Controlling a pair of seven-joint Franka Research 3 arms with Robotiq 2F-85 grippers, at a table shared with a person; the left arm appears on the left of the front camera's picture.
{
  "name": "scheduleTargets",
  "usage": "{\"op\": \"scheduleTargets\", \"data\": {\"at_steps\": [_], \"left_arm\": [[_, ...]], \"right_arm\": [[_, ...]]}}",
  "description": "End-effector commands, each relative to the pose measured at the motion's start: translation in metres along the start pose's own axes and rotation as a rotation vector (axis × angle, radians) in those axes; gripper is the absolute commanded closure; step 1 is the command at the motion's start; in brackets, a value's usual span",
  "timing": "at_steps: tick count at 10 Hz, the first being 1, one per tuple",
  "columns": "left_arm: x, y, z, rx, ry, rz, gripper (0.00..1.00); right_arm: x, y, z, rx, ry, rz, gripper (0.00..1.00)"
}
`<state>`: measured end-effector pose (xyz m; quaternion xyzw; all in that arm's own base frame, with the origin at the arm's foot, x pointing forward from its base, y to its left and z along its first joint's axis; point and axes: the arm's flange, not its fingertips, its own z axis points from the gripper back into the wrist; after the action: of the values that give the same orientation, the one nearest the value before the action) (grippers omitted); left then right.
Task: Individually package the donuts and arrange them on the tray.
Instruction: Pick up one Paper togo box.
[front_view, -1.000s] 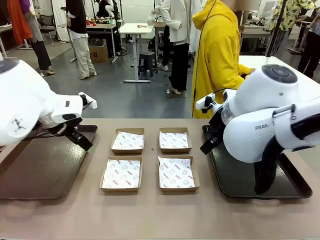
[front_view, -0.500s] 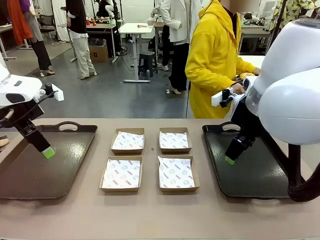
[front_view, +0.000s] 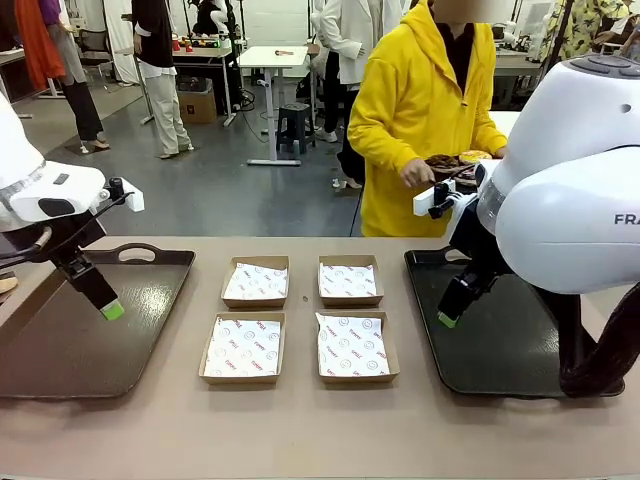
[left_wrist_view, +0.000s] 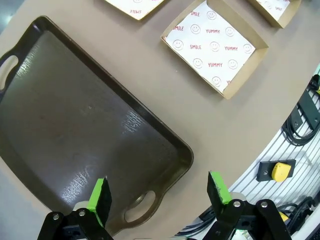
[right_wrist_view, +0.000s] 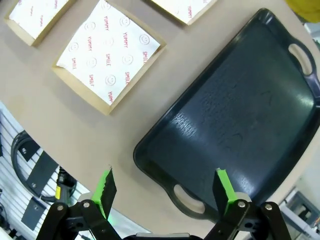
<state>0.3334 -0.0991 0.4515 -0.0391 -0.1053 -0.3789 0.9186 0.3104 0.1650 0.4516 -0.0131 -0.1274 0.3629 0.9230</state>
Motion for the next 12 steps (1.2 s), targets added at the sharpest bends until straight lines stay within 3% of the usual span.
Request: {"op": "scheduleTargets", "data": {"at_steps": [1, 2, 5, 7, 9, 12], "left_arm": [[0.000, 0.014, 0.003, -0.326, -0.130, 0.093, 0.00], [-0.005, 0.024, 0.005, -0.591, -0.237, 0.162, 0.00], [-0.030, 0.059, 0.010, -1.140, -0.465, 0.435, 0.00], [-0.062, 0.092, 0.009, -1.296, -0.568, 0.646, 0.00], [-0.091, 0.114, 0.010, -1.324, -0.607, 0.738, 0.00], [-0.132, 0.139, 0.014, -1.337, -0.593, 0.839, 0.00]], "right_arm": [[-0.012, -0.009, 0.006, 0.190, -0.152, -0.123, 0.00], [-0.022, -0.023, 0.009, 0.359, -0.281, -0.250, 0.00], [-0.077, -0.067, 0.004, 0.833, -0.582, -0.628, 0.00], [-0.128, -0.094, -0.003, 1.041, -0.685, -0.780, 0.00], [-0.167, -0.113, -0.006, 1.150, -0.757, -0.865, 0.00], [-0.215, -0.127, 0.000, 1.246, -0.778, -0.819, 0.00]]}}
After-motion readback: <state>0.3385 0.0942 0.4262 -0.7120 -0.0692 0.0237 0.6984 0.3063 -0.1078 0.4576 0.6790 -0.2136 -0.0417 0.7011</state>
